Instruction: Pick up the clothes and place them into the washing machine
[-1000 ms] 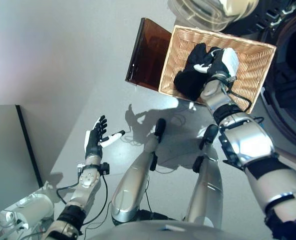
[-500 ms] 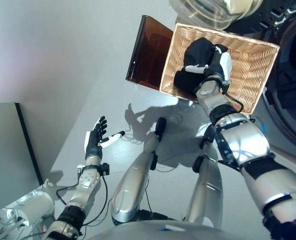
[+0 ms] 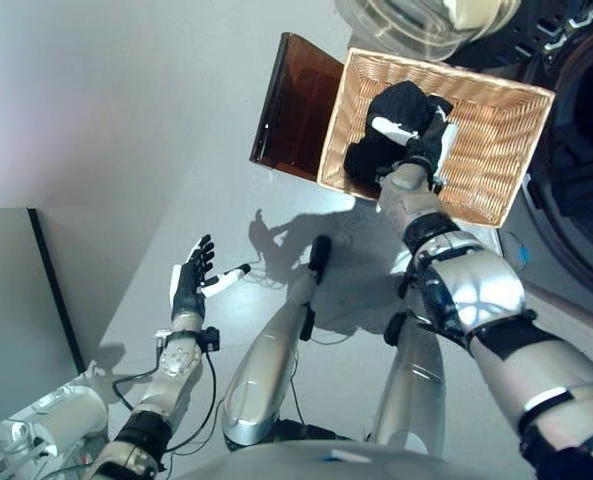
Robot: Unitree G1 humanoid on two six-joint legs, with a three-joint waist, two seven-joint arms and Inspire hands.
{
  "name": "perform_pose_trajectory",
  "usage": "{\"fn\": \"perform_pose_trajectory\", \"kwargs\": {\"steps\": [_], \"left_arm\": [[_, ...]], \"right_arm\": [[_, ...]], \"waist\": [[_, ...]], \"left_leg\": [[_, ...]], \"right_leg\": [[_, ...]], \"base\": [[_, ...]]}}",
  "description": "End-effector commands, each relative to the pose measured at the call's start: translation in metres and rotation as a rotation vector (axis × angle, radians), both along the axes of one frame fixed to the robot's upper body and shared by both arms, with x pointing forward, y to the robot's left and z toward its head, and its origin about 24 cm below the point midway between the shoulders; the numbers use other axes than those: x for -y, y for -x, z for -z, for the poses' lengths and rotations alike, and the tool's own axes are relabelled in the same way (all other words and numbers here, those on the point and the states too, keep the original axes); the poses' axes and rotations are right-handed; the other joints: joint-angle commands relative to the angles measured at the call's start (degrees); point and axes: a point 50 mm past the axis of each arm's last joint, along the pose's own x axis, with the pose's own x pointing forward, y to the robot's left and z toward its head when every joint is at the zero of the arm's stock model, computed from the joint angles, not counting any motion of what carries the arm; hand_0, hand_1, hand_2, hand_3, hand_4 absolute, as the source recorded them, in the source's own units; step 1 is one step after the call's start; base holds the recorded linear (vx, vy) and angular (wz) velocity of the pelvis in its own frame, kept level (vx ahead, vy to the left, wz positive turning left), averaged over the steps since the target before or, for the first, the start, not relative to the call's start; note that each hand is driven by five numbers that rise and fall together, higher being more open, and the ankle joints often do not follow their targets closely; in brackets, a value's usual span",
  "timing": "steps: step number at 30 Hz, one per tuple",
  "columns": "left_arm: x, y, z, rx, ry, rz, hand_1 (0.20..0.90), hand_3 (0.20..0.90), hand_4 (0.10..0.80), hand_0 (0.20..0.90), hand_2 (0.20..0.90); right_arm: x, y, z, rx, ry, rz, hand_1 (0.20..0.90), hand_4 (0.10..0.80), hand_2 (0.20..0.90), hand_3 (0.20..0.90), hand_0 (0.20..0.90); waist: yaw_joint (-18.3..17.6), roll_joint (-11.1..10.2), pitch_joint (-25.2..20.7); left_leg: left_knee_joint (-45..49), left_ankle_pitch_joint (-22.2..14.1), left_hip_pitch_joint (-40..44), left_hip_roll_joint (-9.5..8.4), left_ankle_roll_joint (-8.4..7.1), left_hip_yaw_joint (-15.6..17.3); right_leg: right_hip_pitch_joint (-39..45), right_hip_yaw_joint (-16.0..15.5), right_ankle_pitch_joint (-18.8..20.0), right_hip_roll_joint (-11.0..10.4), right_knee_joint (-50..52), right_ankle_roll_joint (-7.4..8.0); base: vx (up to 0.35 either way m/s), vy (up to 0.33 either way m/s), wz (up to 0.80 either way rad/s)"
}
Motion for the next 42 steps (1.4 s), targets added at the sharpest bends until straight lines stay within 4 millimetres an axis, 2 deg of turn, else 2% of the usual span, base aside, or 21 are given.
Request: {"fn": "perform_pose_trajectory", "kwargs": {"steps": [1, 5, 10, 15, 17, 19, 30, 35, 42], "left_arm": [[-0.022, -0.001, -0.007, 0.036, -0.06, -0.067, 0.9, 0.9, 0.8, 0.9, 0.9], [-0.02, -0.002, -0.008, 0.038, -0.058, -0.059, 0.9, 0.9, 0.8, 0.9, 0.9], [-0.02, -0.004, -0.01, 0.044, -0.053, -0.064, 0.9, 0.9, 0.8, 0.9, 0.9], [-0.02, -0.005, -0.013, 0.058, -0.053, -0.057, 0.9, 0.9, 0.8, 0.9, 0.9], [-0.021, -0.006, -0.014, 0.062, -0.054, -0.052, 0.9, 0.9, 0.8, 0.9, 0.9], [-0.02, -0.007, -0.016, 0.076, -0.054, -0.045, 0.9, 0.9, 0.8, 0.9, 0.9], [-0.018, -0.011, -0.035, 0.166, -0.043, 0.024, 0.9, 0.9, 0.8, 0.9, 0.9], [-0.012, -0.013, -0.042, 0.192, -0.031, 0.082, 0.9, 0.9, 0.8, 0.9, 0.9], [-0.006, -0.014, -0.044, 0.2, -0.015, 0.128, 0.9, 0.9, 0.8, 0.9, 0.9]], "right_arm": [[-0.039, -0.003, -0.017, 0.133, -0.18, -0.082, 0.9, 0.8, 0.9, 0.9, 0.9], [-0.05, -0.001, -0.014, 0.146, -0.303, -0.088, 0.9, 0.8, 0.9, 0.9, 0.9], [-0.056, 0.001, -0.009, 0.147, -0.353, -0.094, 0.9, 0.8, 0.9, 0.9, 0.9], [-0.061, 0.001, -0.007, 0.121, -0.298, -0.122, 0.9, 0.8, 0.9, 0.9, 0.9], [-0.064, 0.0, -0.007, 0.097, -0.227, -0.155, 0.9, 0.8, 0.9, 0.9, 0.9], [-0.066, -0.002, -0.012, 0.066, -0.069, -0.201, 0.9, 0.8, 0.9, 0.9, 0.9], [-0.019, -0.013, -0.035, -0.12, 0.68, -0.204, 0.9, 0.8, 0.9, 0.9, 0.9], [0.006, -0.014, -0.05, -0.184, 0.851, -0.16, 0.9, 0.8, 0.9, 0.9, 0.9], [0.033, -0.012, -0.053, -0.276, 0.969, -0.124, 0.9, 0.8, 0.9, 0.9, 0.9]], "waist": [[0.6, 3.0, 0.9], [0.9, 3.1, 0.9], [1.0, 2.9, 0.9], [1.5, 3.0, 0.9], [1.9, 3.1, 0.9], [2.4, 3.4, 0.9], [6.2, 6.1, 0.9], [8.0, 7.5, 0.9], [9.2, 8.9, 0.9]], "left_leg": [[-0.6, -1.2, -0.1, -3.15, -1.19, 2.4], [-0.5, -1.3, -0.1, -3.23, -1.24, 2.6], [-0.4, -1.3, -0.3, -3.28, -1.25, 2.6], [-0.3, -1.3, -0.6, -3.37, -1.25, 2.3], [-0.3, -1.2, -0.7, -3.39, -1.25, 2.1], [-0.2, -1.0, -1.1, -3.49, -1.27, 1.8], [-0.8, 0.5, -3.2, -4.44, -1.42, -0.9], [-1.3, 1.1, -3.9, -4.99, -1.39, -2.5], [-1.7, 1.6, -4.4, -5.65, -1.18, -3.6]], "right_leg": [[1.3, 0.5, -8.3, 1.6, 6.0, -0.21], [1.5, 0.5, -8.1, 1.7, 5.7, -0.13], [1.4, 0.3, -8.0, 1.6, 5.7, -0.07], [1.6, 0.2, -7.8, 1.4, 5.3, 0.07], [1.5, 0.1, -7.8, 1.3, 5.3, 0.13], [1.4, -0.1, -7.7, 1.1, 5.4, 0.18], [-0.2, -2.4, -8.1, -0.3, 6.9, 0.68], [-1.3, -3.3, -8.8, -1.2, 8.5, 0.86], [-2.3, -3.9, -9.5, -2.0, 10.2, 0.87]], "base": [[0.0, 0.0, 0.0], [0.0, 0.0, 0.0], [0.0, 0.0, 0.0], [0.0, 0.0, 0.03], [-0.005, -0.009, 0.07], [-0.008, -0.021, 0.15], [-0.01, -0.014, 0.19], [-0.017, -0.007, 0.19], [-0.016, 0.016, 0.1]]}}
